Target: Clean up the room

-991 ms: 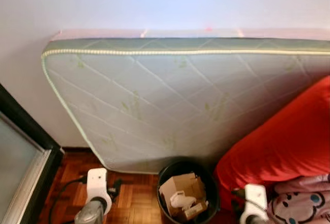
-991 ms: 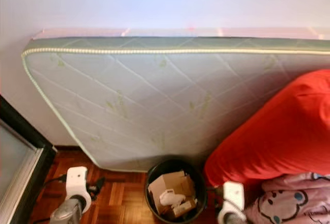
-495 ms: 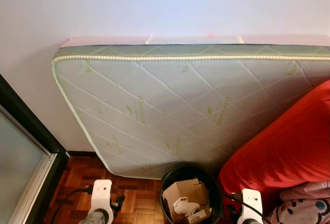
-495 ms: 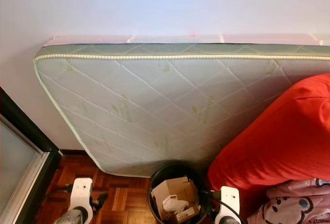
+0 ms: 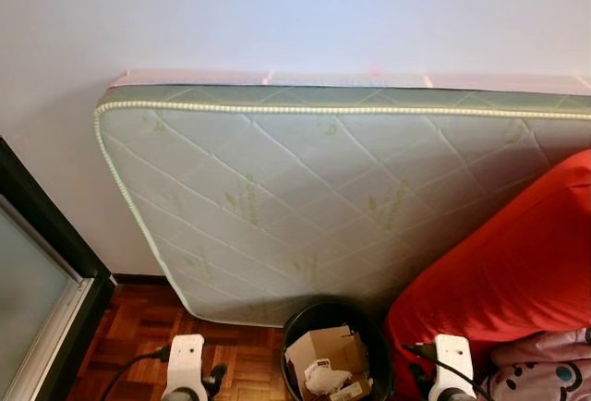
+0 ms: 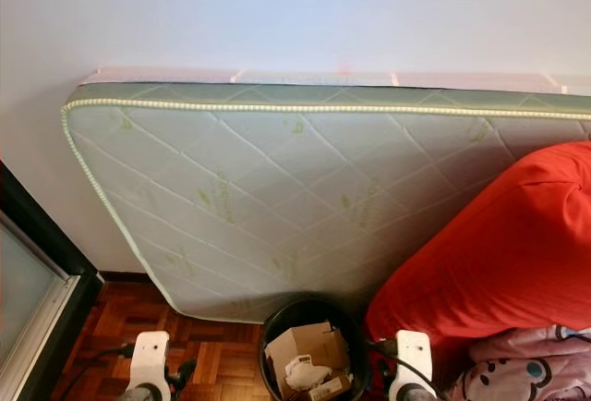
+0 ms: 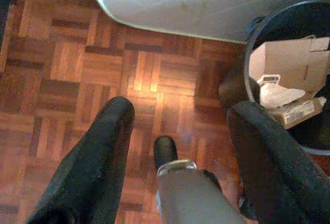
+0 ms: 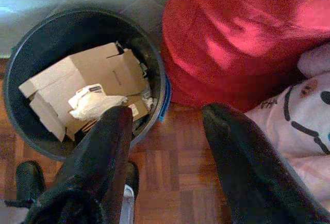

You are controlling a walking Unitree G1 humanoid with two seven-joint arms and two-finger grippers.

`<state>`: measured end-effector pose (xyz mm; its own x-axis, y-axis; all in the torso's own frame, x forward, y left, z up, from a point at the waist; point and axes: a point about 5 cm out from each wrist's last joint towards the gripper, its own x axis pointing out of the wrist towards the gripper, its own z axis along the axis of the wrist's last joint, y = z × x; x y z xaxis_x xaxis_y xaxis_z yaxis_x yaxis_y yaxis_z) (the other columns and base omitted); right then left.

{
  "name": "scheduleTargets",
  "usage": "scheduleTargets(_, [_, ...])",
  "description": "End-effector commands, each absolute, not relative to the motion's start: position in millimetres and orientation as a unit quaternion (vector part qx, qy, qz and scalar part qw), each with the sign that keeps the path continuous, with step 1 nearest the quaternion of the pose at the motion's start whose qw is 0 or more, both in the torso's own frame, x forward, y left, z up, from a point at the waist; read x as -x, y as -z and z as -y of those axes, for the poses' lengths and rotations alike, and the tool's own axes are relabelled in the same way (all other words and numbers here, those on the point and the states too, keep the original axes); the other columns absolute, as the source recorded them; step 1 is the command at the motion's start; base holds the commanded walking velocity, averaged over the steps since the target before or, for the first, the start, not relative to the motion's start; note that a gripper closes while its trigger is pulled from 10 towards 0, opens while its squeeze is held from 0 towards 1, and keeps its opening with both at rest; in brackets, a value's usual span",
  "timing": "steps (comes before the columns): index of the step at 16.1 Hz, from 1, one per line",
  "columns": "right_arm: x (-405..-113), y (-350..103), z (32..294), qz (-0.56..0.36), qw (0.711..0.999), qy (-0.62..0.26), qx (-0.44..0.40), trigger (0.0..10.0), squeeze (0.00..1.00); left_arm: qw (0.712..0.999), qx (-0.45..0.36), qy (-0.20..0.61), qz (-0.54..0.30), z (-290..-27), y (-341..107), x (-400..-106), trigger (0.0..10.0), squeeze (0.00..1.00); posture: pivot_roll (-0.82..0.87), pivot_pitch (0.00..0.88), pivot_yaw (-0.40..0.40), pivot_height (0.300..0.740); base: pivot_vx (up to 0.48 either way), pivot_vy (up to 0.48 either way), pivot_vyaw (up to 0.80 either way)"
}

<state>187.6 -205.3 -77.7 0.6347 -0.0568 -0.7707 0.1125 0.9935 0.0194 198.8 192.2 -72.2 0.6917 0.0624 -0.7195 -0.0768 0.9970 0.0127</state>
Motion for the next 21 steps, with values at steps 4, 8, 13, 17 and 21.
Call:
scheduleTargets(4, [-162,86,222,-0.448,0.892,0.058,-0.03,10.0,0.0,0.907,0.013,-0.043,-0.419,-192,80,-186,10.0,0.0,-0.08,0.0,-0.029,0.731,0.0,0.0,0.0])
scheduleTargets(8, [-147,89,232,-0.455,0.888,0.064,-0.031,10.0,0.0,0.904,0.014,-0.048,-0.424,-195,81,-182,10.0,0.0,-0.1,0.0,-0.023,0.731,0.0,0.0,0.0])
scheduleTargets(13, [-139,92,232,-0.461,0.884,0.063,-0.034,10.0,0.0,0.903,0.015,-0.052,-0.426,-197,82,-181,10.0,0.0,-0.09,0.0,-0.023,0.731,0.0,0.0,0.0])
scheduleTargets(17, [-149,89,230,-0.455,0.888,0.058,-0.033,10.0,0.0,0.903,0.013,-0.054,-0.426,-199,81,-182,10.0,0.0,-0.08,0.0,-0.023,0.731,0.0,0.0,0.0])
scheduleTargets(21, [-151,88,228,-0.453,0.889,0.055,-0.034,10.0,0.0,0.903,0.009,-0.051,-0.427,-199,81,-183,10.0,0.0,-0.08,0.006,-0.018,0.731,0.0,0.0,0.0])
